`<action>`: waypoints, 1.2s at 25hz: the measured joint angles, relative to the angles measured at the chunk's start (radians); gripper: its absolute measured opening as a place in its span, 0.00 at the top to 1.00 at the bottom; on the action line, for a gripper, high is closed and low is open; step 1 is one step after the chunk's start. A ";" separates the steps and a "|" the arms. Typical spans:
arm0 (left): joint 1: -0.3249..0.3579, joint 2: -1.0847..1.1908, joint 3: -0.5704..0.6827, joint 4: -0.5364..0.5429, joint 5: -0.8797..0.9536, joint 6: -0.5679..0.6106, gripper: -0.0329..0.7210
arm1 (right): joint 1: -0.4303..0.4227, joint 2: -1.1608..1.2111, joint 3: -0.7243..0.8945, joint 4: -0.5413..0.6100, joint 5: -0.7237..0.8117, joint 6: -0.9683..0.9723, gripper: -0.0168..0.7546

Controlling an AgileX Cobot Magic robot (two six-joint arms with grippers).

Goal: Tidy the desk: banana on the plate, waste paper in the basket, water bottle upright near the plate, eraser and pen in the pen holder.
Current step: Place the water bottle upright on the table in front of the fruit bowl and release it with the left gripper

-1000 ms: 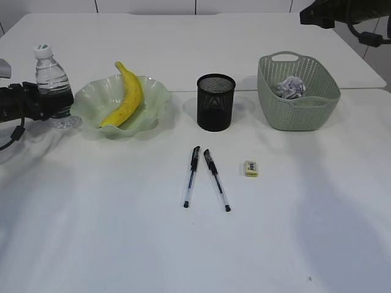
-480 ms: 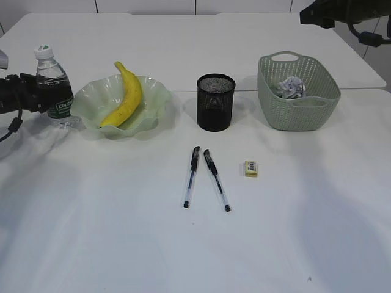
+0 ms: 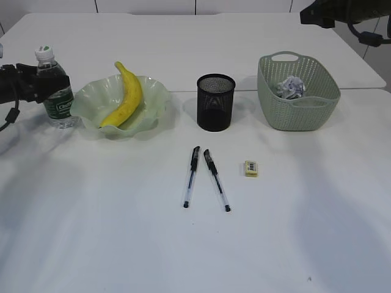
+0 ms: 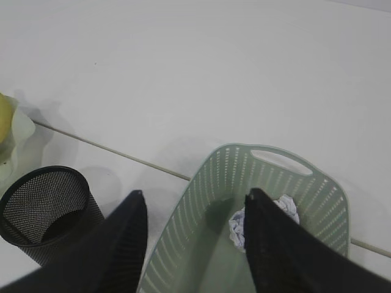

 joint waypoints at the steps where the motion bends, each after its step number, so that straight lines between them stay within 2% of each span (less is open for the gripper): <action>1: 0.000 -0.009 0.000 -0.002 0.000 -0.002 0.23 | 0.000 0.000 0.000 0.000 0.000 0.000 0.48; 10: -0.002 -0.055 0.000 -0.007 0.006 -0.050 0.23 | 0.000 0.000 0.000 0.000 -0.004 0.000 0.48; 30: -0.028 -0.205 0.000 -0.007 0.011 -0.080 0.23 | 0.000 0.000 0.000 0.000 -0.020 0.000 0.48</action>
